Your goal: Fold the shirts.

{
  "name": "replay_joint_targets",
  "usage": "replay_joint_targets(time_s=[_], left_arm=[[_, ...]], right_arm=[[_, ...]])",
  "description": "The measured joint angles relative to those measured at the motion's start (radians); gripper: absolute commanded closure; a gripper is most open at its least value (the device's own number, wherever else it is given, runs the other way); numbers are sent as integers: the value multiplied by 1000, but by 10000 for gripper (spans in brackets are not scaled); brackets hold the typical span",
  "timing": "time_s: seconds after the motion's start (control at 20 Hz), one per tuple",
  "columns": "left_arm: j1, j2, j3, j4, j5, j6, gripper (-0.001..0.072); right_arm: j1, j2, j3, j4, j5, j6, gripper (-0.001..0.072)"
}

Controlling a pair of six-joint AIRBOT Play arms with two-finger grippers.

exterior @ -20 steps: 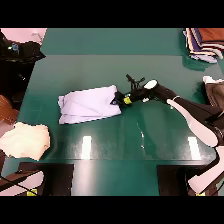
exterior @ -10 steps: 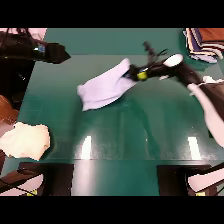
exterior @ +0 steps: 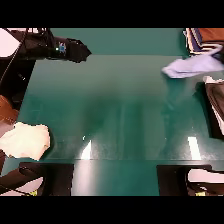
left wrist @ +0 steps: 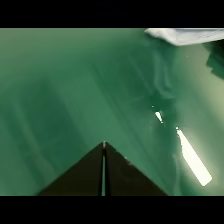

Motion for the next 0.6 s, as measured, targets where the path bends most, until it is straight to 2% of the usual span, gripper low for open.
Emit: replay_joint_targets(time_s=[0.25,0.45,0.6], left_arm=[[-11,0,0,-4,22,-4,683],[-14,0,0,-4,35,-5,683],[-14,0,0,-3,39,-5,683]], right_arm=[[-194,-22,3,-9,-47,-18,702],[-241,-13,41,-2,-116,-34,702],[-254,-7,145,3,-93,-51,702]])
